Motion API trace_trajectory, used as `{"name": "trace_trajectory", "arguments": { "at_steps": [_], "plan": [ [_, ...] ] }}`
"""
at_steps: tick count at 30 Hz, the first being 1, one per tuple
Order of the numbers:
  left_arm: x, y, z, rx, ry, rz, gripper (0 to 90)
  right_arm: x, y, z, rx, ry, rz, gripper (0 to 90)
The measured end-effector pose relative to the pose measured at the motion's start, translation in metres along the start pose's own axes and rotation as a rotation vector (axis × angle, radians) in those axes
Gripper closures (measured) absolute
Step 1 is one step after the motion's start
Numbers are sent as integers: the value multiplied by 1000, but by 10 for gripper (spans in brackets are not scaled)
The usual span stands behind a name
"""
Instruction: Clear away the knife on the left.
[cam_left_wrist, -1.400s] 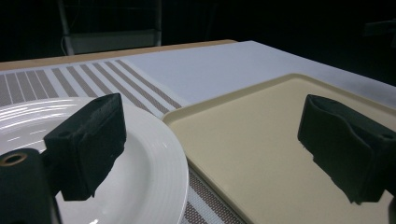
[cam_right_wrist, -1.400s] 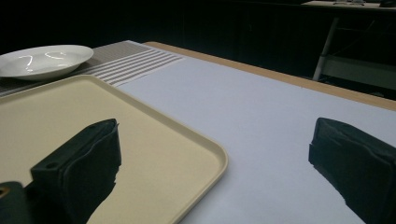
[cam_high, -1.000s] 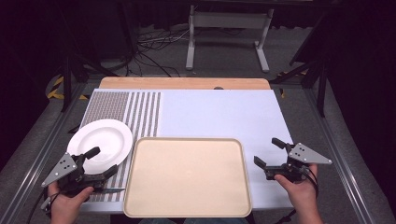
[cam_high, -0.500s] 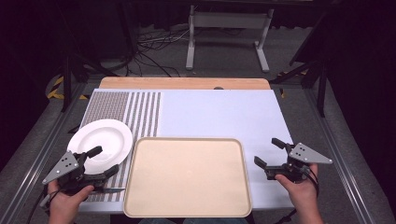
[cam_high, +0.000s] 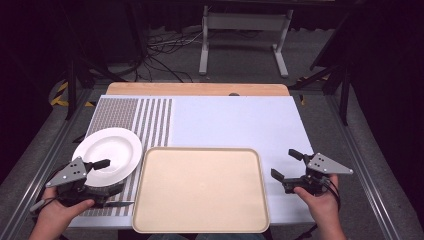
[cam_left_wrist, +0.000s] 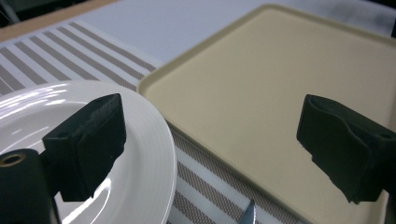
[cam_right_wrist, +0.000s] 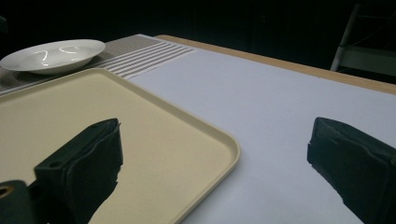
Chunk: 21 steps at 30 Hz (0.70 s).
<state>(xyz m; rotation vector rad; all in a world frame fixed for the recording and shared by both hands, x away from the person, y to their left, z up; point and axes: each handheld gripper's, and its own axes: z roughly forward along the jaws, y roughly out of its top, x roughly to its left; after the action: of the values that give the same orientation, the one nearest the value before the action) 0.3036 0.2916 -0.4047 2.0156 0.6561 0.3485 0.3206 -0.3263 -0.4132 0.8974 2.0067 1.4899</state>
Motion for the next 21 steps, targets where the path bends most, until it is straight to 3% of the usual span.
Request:
{"name": "trace_trajectory", "arguments": {
  "at_steps": [11,21],
  "plan": [
    [1,6,-2,142,-63,51,108,1,-1,2,10,13,-4,38],
    [3,7,-4,266,-65,90,123,1,-2,4,30,20,-13,39]
  ]
}}
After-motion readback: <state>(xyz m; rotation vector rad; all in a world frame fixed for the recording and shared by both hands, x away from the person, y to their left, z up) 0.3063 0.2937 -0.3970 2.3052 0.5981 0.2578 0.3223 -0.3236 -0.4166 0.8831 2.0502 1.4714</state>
